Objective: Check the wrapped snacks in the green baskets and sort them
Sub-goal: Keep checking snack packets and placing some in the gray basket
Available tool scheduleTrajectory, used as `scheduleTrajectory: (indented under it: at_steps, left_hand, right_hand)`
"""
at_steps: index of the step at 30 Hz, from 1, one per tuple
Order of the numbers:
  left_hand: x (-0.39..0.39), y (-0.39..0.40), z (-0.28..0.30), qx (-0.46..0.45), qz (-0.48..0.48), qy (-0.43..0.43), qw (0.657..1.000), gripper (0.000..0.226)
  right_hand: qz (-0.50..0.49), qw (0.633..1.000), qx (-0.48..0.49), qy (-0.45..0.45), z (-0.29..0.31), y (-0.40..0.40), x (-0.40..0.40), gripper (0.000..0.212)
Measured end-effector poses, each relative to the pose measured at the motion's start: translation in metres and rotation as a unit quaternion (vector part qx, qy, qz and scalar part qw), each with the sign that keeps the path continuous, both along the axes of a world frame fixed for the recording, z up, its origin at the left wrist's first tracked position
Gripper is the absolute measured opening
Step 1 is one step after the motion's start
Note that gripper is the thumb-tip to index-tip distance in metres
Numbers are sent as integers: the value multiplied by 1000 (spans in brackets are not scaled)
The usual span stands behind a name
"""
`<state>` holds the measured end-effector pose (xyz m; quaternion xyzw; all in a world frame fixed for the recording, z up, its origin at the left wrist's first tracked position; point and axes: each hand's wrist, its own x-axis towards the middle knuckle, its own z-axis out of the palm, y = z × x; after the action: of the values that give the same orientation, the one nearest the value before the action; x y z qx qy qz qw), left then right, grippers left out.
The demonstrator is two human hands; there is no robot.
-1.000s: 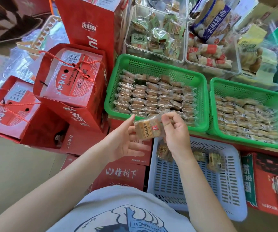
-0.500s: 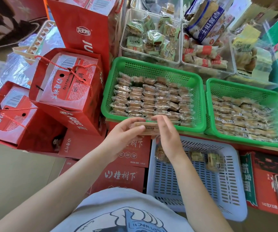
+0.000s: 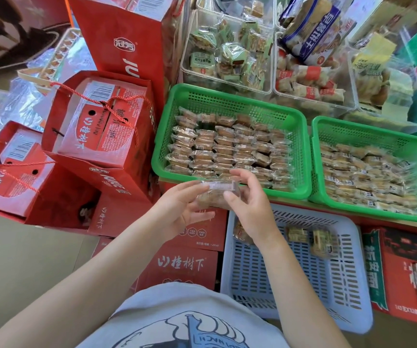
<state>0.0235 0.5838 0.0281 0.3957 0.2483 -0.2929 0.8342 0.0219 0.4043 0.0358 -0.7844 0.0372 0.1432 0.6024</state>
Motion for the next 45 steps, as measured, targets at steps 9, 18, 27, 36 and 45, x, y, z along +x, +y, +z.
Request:
scheduleTrajectory:
  at_steps: [9, 18, 27, 36, 45]
  left_hand:
    - [8, 11, -7, 15, -34, -89, 995, 39]
    - [17, 5, -15, 141, 18, -98, 985, 25]
    - [51, -1, -27, 271, 54, -141, 951, 31]
    - [144, 4, -68, 549, -151, -251, 783, 51]
    - [186, 12, -113, 750, -376, -268, 473, 78]
  right_hand:
    - [2, 996, 26, 84, -3, -6, 7, 38]
    - [-48, 991, 50, 113, -18, 7, 18, 31]
    - [-48, 987, 32, 150, -32, 15, 52, 49]
    - [-170, 978, -12, 118, -41, 16, 158, 28]
    - [-75, 966, -244, -31, -62, 40, 228, 36]
